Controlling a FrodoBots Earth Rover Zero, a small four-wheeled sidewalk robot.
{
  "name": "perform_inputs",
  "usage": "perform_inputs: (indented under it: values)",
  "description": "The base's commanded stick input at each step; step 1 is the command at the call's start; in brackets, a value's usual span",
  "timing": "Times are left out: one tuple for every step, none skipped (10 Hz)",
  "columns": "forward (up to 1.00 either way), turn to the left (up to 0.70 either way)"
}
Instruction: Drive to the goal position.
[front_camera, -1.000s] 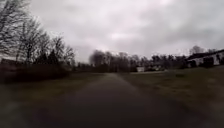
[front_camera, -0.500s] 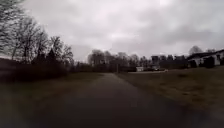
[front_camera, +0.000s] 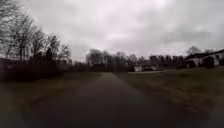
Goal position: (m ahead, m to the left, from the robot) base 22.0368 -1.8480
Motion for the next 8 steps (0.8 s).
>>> perform_inputs:
  values:
    - [1.0, 0.0]
    - [1.0, 0.0]
    - [1.0, 0.0]
    - [1.0, 0.0]
    - [1.0, 0.0]
    - [1.0, 0.0]
    - [1.0, 0.0]
    - [1.0, 0.0]
